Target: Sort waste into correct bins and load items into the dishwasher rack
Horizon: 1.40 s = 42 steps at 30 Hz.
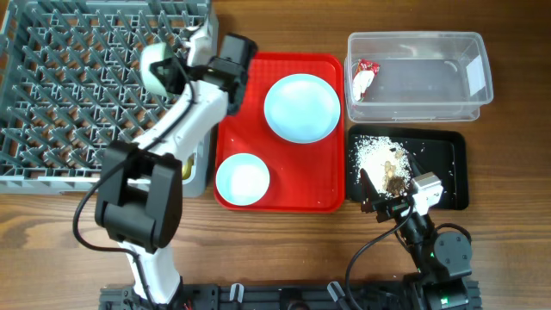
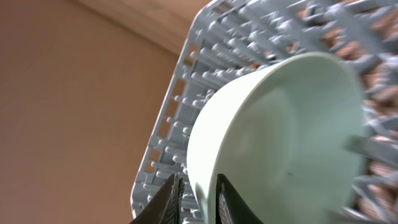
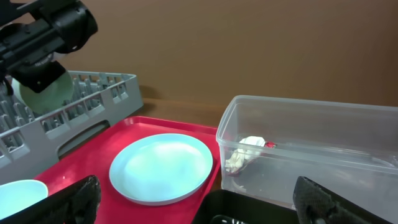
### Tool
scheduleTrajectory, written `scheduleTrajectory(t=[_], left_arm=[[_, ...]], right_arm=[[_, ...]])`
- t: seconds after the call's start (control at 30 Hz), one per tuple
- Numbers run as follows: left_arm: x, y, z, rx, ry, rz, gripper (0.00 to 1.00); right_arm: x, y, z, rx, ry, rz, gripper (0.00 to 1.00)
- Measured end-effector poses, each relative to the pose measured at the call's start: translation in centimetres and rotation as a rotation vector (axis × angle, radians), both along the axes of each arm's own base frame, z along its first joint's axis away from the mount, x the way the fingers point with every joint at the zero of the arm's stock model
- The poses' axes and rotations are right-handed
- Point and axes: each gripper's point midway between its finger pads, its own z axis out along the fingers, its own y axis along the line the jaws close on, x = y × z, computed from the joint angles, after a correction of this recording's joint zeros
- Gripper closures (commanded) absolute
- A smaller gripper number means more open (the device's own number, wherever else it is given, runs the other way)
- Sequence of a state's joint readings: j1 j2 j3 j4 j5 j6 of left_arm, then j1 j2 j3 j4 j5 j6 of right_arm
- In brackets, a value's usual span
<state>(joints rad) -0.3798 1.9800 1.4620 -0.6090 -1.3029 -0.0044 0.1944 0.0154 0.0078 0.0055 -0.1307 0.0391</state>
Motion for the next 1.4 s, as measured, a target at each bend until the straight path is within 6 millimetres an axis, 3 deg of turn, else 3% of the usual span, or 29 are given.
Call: scheduleTrajectory(t=[0.1, 0.2, 0.33, 0.43, 0.47, 0.57, 0.7, 0.77, 0.87, 0.97, 1.07, 1.17, 1.4], left_arm=[[-0.4, -1.0, -0.3, 0.012, 0.043, -0.029, 0.71], [-0.9, -1.1, -0.5, 0.028, 0.084, -0.034, 0.41], [-1.1, -3.5, -0.7, 0.027, 0.096, -0.092, 0.32], [-1.7, -7.8, -1.5, -0.058, 0.13, -0.216, 0.28], [-2.4, -9.7, -1.4, -0.137, 0.138, -0.273, 0.29], [-5.0, -12.5, 0.1, -0.388, 0.149, -0.367, 0.37], [-10.7, -13.7, 3.9, -0.775, 0.163, -0.413, 0.38], [-13.8, -13.4, 4.1, -0.885, 0.222, -0.366, 0.33], [-17.0, -13.6, 2.2, -0.993, 0.333, -0.272, 0.38], [-18.9, -14.6, -2.5, -1.079, 0.426, -0.204, 0.43], [-20.1, -13.3, -7.4, -1.062, 0.445, -0.108, 0.4], [-20.5, -11.9, -10.6, -1.053, 0.418, -0.041, 0.4], [-18.9, -12.1, -14.0, -1.064, 0.352, -0.038, 0.55]], right_arm=[[0.0, 0.0, 0.0, 0.0, 0.0, 0.0, 0.0], [0.0, 0.0, 0.0, 0.0, 0.0, 0.0, 0.0], [0.0, 0.0, 0.0, 0.0, 0.0, 0.0, 0.0], [0.0, 0.0, 0.0, 0.0, 0.0, 0.0, 0.0], [0.0, 0.0, 0.0, 0.0, 0.0, 0.0, 0.0], [0.0, 0.0, 0.0, 0.0, 0.0, 0.0, 0.0], [0.0, 0.0, 0.0, 0.0, 0.0, 0.0, 0.0], [0.0, 0.0, 0.0, 0.0, 0.0, 0.0, 0.0], [0.0, 0.0, 0.0, 0.0, 0.0, 0.0, 0.0], [0.0, 0.0, 0.0, 0.0, 0.0, 0.0, 0.0], [0.0, 0.0, 0.0, 0.0, -0.001, 0.0, 0.0], [0.0, 0.0, 0.0, 0.0, 0.0, 0.0, 0.0], [0.0, 0.0, 0.0, 0.0, 0.0, 0.0, 0.0]])
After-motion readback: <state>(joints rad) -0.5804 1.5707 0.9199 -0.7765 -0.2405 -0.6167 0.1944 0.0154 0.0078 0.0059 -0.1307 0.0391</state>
